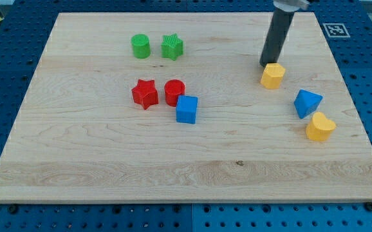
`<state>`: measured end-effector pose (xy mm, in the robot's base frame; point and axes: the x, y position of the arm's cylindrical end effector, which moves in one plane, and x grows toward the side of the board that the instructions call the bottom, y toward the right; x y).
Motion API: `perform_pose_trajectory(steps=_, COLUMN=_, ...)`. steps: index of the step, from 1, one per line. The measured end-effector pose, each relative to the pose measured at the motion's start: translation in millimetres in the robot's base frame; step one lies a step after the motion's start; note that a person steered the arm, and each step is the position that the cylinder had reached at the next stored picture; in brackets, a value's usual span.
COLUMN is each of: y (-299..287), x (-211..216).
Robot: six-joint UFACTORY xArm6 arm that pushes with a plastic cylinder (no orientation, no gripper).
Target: Place the yellow hexagon above the blue triangle
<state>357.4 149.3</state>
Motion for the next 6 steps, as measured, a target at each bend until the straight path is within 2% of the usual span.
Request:
perform_pose_trajectory(steps=2, y=13.5, x=29.2)
perform_pose_trajectory(steps=3, y=11.9, x=29.2)
perform_pose_trajectory(steps=4, y=-30.8, x=29.4)
perform_pose_trajectory(steps=6, y=-15.7, x=41.5)
